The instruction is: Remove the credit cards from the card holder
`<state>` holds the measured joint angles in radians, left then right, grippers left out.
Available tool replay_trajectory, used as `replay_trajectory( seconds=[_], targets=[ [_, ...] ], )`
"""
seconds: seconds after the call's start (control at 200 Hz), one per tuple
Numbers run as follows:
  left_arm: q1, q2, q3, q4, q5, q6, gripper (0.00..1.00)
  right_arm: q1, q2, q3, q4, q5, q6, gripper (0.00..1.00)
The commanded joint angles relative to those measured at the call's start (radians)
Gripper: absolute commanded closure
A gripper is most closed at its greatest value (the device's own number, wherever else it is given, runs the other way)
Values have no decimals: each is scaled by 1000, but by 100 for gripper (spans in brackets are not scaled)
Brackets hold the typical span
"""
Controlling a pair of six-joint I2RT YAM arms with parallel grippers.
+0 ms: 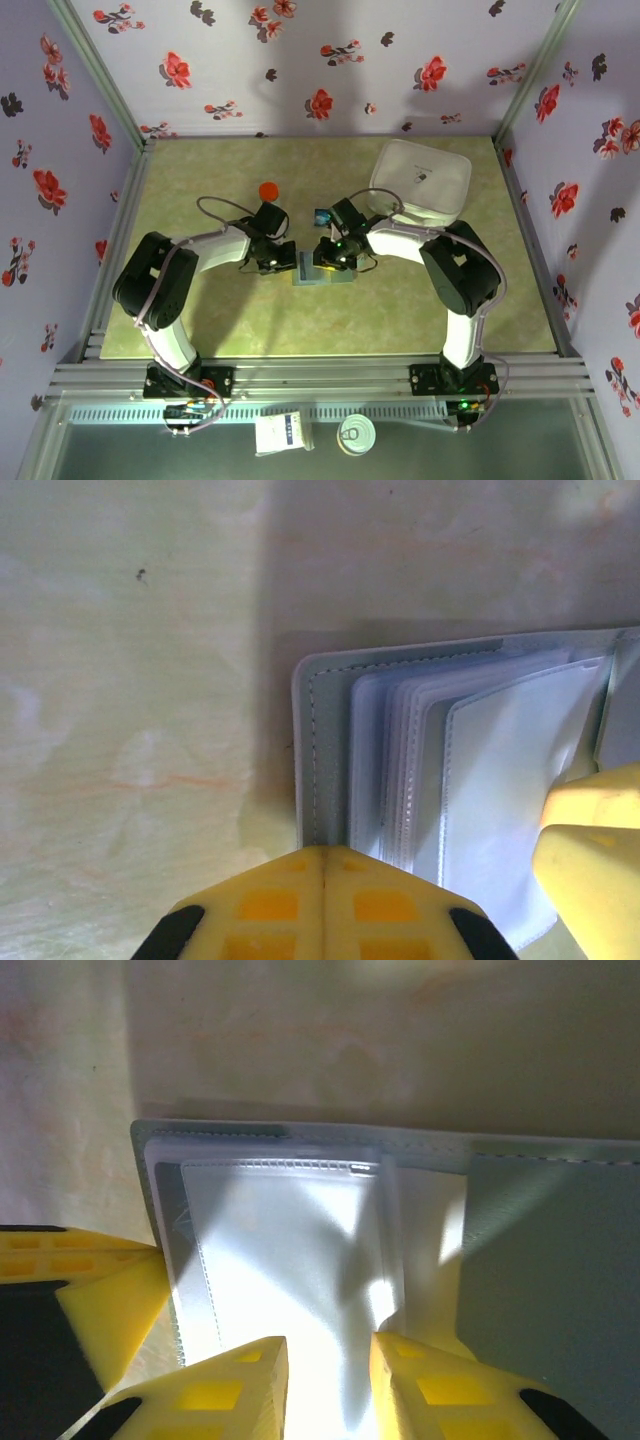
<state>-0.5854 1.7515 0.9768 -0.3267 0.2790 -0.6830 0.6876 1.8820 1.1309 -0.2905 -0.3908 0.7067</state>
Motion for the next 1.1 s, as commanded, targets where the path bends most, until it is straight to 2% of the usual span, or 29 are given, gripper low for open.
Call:
replay_trajectory(
  seconds=[0.0, 0.405, 0.68, 0.85, 1.095],
  targets=[
    [1, 16, 18, -41, -21, 28, 100, 1, -31, 3, -40, 50, -17, 71],
    [2, -86, 42, -34, 18, -14, 97, -8, -40, -40, -11, 44, -3, 74],
    [-21, -57, 26, 95, 131, -105, 84, -16, -61, -85, 34, 32, 18, 74],
    [-40, -23, 32, 123, 142, -127, 78, -17, -65, -91, 42, 29, 21, 75],
    [-52, 0, 28, 126, 129, -136, 74, -22, -67, -104, 48, 29, 23, 82]
  ],
)
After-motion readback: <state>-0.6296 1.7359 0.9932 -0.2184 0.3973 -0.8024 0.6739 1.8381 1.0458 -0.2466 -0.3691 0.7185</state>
